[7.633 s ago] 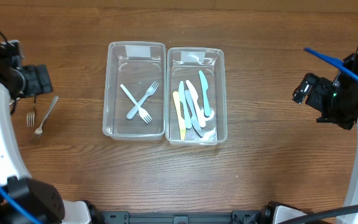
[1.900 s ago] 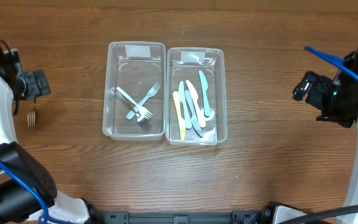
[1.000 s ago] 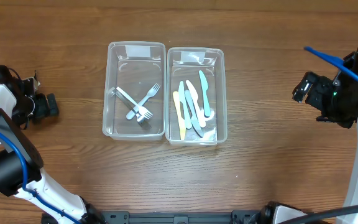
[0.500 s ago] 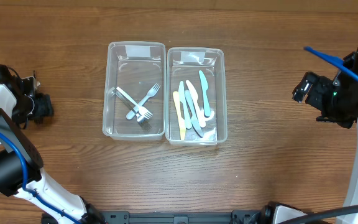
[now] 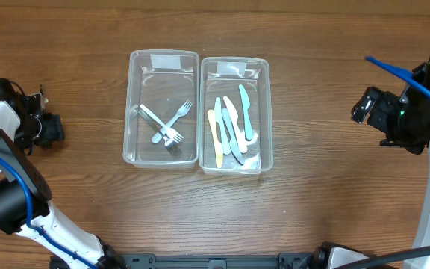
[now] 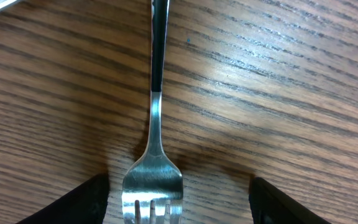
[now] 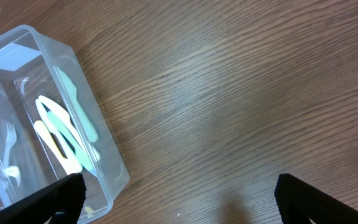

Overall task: Pack container
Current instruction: 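Lower left gripper onto the second metal fork and grasp it, then carry second metal fork into the left container and release, then move left gripper to the last metal fork and grasp it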

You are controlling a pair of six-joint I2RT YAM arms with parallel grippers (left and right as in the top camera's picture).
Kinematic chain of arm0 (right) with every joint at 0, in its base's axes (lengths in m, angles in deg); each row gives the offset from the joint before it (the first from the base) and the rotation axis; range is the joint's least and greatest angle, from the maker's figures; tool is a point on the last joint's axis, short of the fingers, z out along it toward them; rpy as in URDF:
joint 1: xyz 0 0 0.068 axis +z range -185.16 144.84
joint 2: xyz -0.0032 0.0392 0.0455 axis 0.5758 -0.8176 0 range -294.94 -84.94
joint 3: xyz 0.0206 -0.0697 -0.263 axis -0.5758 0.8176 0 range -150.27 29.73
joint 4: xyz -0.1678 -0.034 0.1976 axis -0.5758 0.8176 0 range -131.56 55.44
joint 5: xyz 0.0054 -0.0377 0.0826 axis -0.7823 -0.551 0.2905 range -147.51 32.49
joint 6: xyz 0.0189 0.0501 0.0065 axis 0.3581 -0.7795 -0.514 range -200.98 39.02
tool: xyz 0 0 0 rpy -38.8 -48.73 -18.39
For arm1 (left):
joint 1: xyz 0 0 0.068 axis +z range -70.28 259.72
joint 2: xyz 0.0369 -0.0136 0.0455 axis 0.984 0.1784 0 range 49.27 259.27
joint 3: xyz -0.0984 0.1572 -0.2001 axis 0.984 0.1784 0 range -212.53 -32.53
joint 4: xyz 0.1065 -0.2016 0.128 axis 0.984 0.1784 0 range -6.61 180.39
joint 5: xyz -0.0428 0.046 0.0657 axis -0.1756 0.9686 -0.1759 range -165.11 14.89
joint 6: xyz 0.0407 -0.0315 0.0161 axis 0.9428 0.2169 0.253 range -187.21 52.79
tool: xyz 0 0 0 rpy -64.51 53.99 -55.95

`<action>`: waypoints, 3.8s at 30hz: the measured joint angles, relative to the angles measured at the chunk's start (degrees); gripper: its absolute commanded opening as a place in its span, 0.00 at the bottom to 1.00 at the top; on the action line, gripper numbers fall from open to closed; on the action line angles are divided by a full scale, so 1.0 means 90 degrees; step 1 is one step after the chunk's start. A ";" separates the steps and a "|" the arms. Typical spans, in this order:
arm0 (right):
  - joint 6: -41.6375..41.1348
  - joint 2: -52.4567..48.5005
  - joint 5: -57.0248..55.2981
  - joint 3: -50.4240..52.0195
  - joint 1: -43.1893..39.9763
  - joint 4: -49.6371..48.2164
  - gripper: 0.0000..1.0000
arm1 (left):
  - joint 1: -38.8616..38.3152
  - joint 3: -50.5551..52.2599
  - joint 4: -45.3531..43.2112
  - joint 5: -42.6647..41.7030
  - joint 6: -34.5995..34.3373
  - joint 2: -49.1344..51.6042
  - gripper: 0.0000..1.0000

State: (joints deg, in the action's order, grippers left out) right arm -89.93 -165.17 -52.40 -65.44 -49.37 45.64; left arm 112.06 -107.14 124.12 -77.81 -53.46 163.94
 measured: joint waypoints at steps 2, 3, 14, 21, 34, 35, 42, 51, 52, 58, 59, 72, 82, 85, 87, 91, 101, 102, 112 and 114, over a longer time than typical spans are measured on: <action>-0.0002 0.0000 0.0000 0.0000 0.0000 0.0005 1.00 | 0.0000 0.0000 0.0002 0.0012 0.0000 0.0000 0.73; -0.0002 0.0000 0.0000 0.0000 0.0002 0.0002 1.00 | 0.0000 0.0000 0.0000 0.0015 0.0000 0.0000 0.73; -0.0002 0.0000 -0.0002 0.0000 0.0000 0.0002 1.00 | 0.0002 -0.0005 0.0002 0.0136 0.0010 0.0017 0.39; -0.0005 0.0000 -0.0010 0.0000 0.0002 -0.0002 1.00 | 0.0002 -0.0007 0.0017 0.0134 0.0017 0.0017 0.22; -0.0002 0.0000 -0.0024 0.0000 0.0002 0.0000 1.00 | -0.0010 -0.0245 0.0527 0.0129 -0.0384 0.0095 0.04; 0.0000 0.0000 -0.0022 0.0000 0.0000 -0.0002 1.00 | -0.0027 -0.0350 0.0787 0.0114 -0.0457 0.0109 0.04; -0.0002 0.0000 -0.0022 0.0000 0.0000 0.0000 1.00 | -0.0758 -0.1129 0.1591 0.0080 -0.0658 -0.0481 0.04; 0.0000 0.0000 0.0000 0.0000 0.0000 0.0005 1.00 | -0.3509 -0.2210 0.2351 0.0109 -0.0690 -0.2722 0.04; -0.0002 0.0000 0.0000 0.0000 0.0002 0.0005 1.00 | -0.3869 -0.2234 0.2419 0.0124 -0.0675 -0.2798 0.04; -0.0002 0.0000 0.0000 0.0000 0.0000 0.0012 1.00 | -0.5253 -0.2164 0.2531 0.0206 -0.0656 -0.2297 0.04; -0.0002 0.0000 0.0002 0.0000 0.0002 0.0022 1.00 | -0.5360 -0.2154 0.2526 0.0209 -0.0656 -0.2161 0.04; 0.0000 0.0000 0.0002 0.0000 0.0002 0.0036 1.00 | -0.5508 -0.2035 0.2659 0.0231 -0.0656 -0.0160 0.18; -0.0002 0.0000 0.0002 0.0000 0.0000 0.0041 1.00 | -0.5508 -0.2035 0.2793 0.0447 -0.0658 -0.0121 0.51; -0.0002 0.0000 0.0000 0.0000 0.0000 0.0041 1.00 | -0.5498 -0.2035 0.2837 0.0668 -0.0707 -0.0265 0.61; -0.0002 0.0000 0.0002 0.0000 0.0002 0.0039 1.00 | -0.5467 -0.2035 0.2839 0.0755 -0.0743 -0.0537 0.76; -0.0005 0.0000 0.0002 0.0000 0.0000 0.0041 1.00 | -0.5348 -0.2035 0.2902 0.0896 -0.0804 -0.1236 0.98; -0.0002 0.0000 0.0002 0.0000 0.0002 0.0036 1.00 | -0.3721 -0.2035 0.3089 0.1770 -0.0512 -0.3645 1.00; -0.0002 0.0000 0.0000 0.0000 0.0002 0.0036 1.00 | -0.3276 -0.2035 0.3087 0.1695 -0.0316 -0.3864 1.00; 0.0000 0.0000 0.0002 0.0000 0.0002 0.0034 1.00 | -0.0440 -0.2040 0.1780 0.0617 0.1654 -0.3502 1.00; -0.0005 0.0000 0.0000 0.0000 0.0000 0.0036 1.00 | -0.0277 -0.2040 0.1605 0.0546 0.1889 -0.3094 1.00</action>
State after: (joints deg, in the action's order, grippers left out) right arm -89.98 -165.17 -52.40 -65.44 -49.37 45.97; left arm 109.57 -125.50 138.57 -72.89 -36.45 136.10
